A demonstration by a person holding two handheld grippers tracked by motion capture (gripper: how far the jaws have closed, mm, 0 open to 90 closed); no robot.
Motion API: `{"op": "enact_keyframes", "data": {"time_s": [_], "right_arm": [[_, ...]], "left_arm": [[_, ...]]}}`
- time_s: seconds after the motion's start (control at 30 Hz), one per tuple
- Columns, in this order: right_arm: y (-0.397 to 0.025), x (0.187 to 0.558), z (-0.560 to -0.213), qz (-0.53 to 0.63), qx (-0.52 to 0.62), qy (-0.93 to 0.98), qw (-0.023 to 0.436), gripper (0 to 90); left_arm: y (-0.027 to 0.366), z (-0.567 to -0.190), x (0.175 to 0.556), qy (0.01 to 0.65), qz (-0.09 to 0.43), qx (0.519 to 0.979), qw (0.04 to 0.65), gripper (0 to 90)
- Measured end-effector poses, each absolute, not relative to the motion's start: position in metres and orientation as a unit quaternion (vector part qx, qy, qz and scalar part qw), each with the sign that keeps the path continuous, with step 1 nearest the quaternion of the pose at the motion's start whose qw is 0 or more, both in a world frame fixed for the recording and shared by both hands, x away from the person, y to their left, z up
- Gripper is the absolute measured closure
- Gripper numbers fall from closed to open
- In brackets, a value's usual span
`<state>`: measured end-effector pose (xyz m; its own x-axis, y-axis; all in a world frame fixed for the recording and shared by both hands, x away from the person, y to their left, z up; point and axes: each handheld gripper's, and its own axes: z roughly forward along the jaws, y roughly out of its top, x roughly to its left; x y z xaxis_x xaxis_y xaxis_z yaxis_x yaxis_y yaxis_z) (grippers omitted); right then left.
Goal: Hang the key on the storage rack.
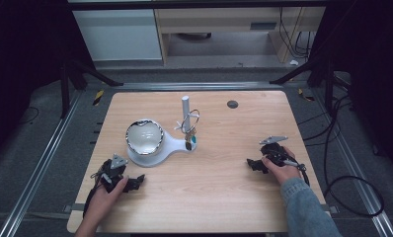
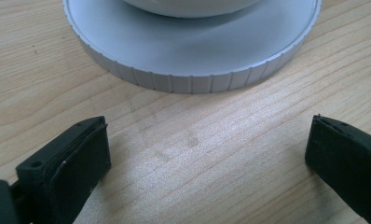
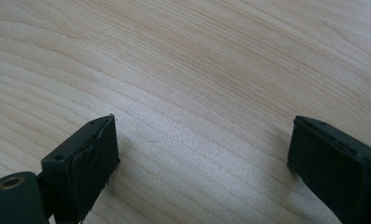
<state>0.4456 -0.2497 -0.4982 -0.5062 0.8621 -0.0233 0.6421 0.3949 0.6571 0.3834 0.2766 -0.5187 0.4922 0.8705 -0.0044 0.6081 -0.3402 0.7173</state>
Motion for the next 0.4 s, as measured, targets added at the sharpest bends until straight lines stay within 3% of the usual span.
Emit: {"op": "enact_keyframes", "data": {"time_s": [0.4], "right_arm": [[-0.2497, 0.4429, -0.5068, 0.327, 0.468, 0.793, 0.213, 3.2]], "left_arm": [[0.2766, -0.5188, 0.3834, 0.465, 0.194, 0.795, 0.337, 0.0]]}}
